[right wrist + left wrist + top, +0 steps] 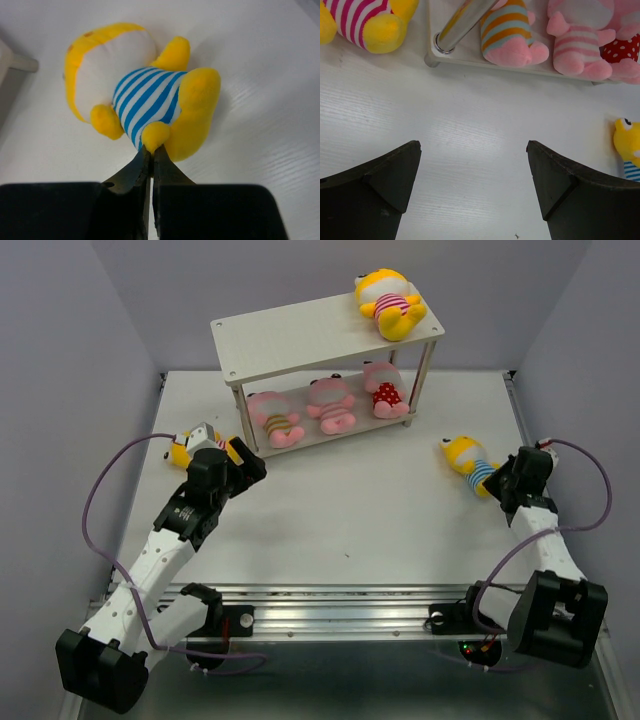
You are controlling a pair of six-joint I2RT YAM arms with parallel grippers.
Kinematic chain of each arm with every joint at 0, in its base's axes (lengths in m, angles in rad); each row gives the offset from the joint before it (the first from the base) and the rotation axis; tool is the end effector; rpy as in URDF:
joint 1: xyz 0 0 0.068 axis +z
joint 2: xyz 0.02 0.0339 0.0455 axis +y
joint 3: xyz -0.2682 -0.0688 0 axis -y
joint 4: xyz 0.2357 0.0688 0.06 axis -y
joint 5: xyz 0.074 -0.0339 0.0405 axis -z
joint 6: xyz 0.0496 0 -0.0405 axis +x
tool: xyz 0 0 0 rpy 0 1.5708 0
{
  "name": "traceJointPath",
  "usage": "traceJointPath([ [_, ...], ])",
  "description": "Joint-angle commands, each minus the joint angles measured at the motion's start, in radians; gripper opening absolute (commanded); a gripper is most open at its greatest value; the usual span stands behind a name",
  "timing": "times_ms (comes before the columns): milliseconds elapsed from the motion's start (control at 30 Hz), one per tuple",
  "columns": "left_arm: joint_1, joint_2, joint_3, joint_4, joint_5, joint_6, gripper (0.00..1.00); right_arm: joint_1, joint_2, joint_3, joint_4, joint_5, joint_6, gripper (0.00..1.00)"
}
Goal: Place and organize the stuffed toys onto the shelf
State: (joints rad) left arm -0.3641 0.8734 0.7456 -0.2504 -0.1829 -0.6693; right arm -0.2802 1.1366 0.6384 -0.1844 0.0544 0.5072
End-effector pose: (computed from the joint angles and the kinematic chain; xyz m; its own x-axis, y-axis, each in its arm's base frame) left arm 0.1932 -0.0640 0.3032 -0.3899 -0.5043 -0.7705 -0.0633 0.8494 -0.5239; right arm 0.2287 -0.0686 0.2190 -0.3761 0.6129 -0.6949 0.5713 0.7438 0.3469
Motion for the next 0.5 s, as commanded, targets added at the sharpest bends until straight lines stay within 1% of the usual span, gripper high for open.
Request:
traceJointPath([
  [0, 0.005, -0.014, 0.003, 0.04, 0.003, 0.02, 0.99, -0.005, -0.167, 0.034, 0.138, -0.071, -0.136, 0.01],
  [33, 0.005, -0.013, 0.005, 0.04, 0.003, 0.02, 0.99, -0.005, -0.193, 0.027, 0.148, -0.118, -0.131, 0.01],
  [67, 0.004, -0.008, 0.006, 0.036, 0.003, 0.02, 0.99, -0.005, -0.237, 0.027, 0.152, -0.132, -0.131, 0.01],
  [200, 0.005, -0.01, 0.014, 0.033, 0.002, 0.02, 0.99, -0.005, -0.305, 0.072, 0.079, -0.168, -0.153, 0.01],
  [300, 0.004, -0.013, 0.021, 0.025, -0.004, 0.02, 0.99, -0.005, -0.348, 0.09, 0.06, -0.254, -0.144, 0.01],
  [467, 0.004, -0.024, 0.021, 0.019, -0.009, 0.017, 0.99, -0.005, -0.409, 0.201, -0.015, -0.415, -0.156, 0.01],
])
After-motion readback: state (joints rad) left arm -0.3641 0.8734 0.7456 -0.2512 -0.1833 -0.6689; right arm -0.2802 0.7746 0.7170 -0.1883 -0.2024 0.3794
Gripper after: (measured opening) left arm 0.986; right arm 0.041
